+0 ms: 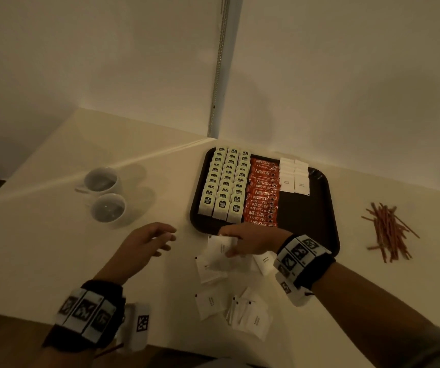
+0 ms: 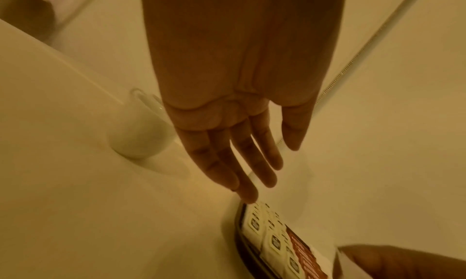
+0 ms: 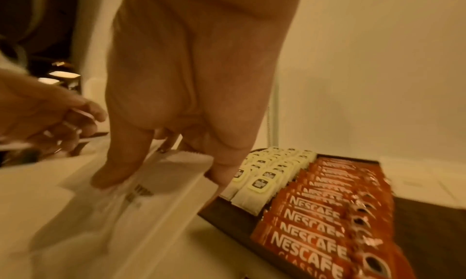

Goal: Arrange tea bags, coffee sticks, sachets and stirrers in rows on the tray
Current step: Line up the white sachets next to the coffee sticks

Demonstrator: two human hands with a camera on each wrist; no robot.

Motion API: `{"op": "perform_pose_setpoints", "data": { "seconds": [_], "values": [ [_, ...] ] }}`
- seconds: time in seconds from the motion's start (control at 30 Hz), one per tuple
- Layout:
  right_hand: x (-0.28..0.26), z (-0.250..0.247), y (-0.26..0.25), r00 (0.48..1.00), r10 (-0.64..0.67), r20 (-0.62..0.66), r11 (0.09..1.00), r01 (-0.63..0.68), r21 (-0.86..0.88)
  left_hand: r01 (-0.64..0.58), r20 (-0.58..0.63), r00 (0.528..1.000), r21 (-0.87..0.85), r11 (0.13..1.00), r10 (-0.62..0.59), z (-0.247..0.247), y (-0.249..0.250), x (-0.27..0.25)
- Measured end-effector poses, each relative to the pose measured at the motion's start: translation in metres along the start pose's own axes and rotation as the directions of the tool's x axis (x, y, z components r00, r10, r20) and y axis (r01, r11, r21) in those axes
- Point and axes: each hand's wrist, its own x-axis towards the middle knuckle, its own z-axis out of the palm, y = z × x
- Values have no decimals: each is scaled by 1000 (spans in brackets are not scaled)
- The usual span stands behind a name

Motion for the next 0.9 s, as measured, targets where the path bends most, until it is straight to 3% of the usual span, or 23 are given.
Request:
{"op": "perform_pose_setpoints", "data": {
  "seconds": [0.1, 0.2, 0.27, 0.4, 0.5, 0.57, 0.6, 0.67, 0.7, 0.73, 0.77, 0.83, 0.9],
  "values": [
    [-10, -13, 2, 991, -7, -131, 983, 31, 181, -12, 71, 997, -82, 997, 18, 14, 18, 17],
    [-20, -29, -3, 960, 14, -280, 876, 123, 467, 68, 180, 983, -251, 966, -22, 33, 41, 39],
    [-26, -39, -12, 918, 33, -395, 803, 210, 558, 163, 260, 964, -424, 891, -53, 50, 60, 52],
    [-30, -56, -30, 814, 47, -578, 683, 396, 613, 219, 320, 947, -719, 660, 35, 78, 97, 73],
    [-29, -61, -34, 781, 43, -623, 712, 413, 567, 246, 288, 958, -790, 562, -14, 88, 120, 86],
    [-30, -63, -35, 767, 28, -641, 743, 413, 527, 259, 287, 957, -782, 567, -43, 93, 130, 93],
    [-30, -64, -34, 743, 23, -668, 803, 385, 456, 265, 293, 955, -774, 576, -45, 95, 134, 97],
    [-28, -67, -27, 691, 61, -721, 956, 166, 240, 289, 316, 947, -757, 586, -58, 97, 138, 100],
    [-30, -69, -21, 652, 81, -754, 984, 70, 166, 301, 329, 942, -742, 599, -65, 99, 140, 102],
    [-33, -71, -17, 620, 56, -783, 991, 60, 118, 308, 337, 939, -721, 620, -74, 100, 141, 103],
    [-37, -72, -13, 602, -13, -798, 986, 139, 89, 316, 348, 934, -706, 634, -78, 101, 143, 102],
    [-45, -76, -9, 643, -143, -752, 961, 273, 51, 342, 380, 921, -680, 649, -87, 106, 145, 102],
    [-48, -78, -10, 745, -178, -643, 980, 195, -45, 377, 430, 897, -632, 677, -98, 112, 149, 99]
  ]
}}
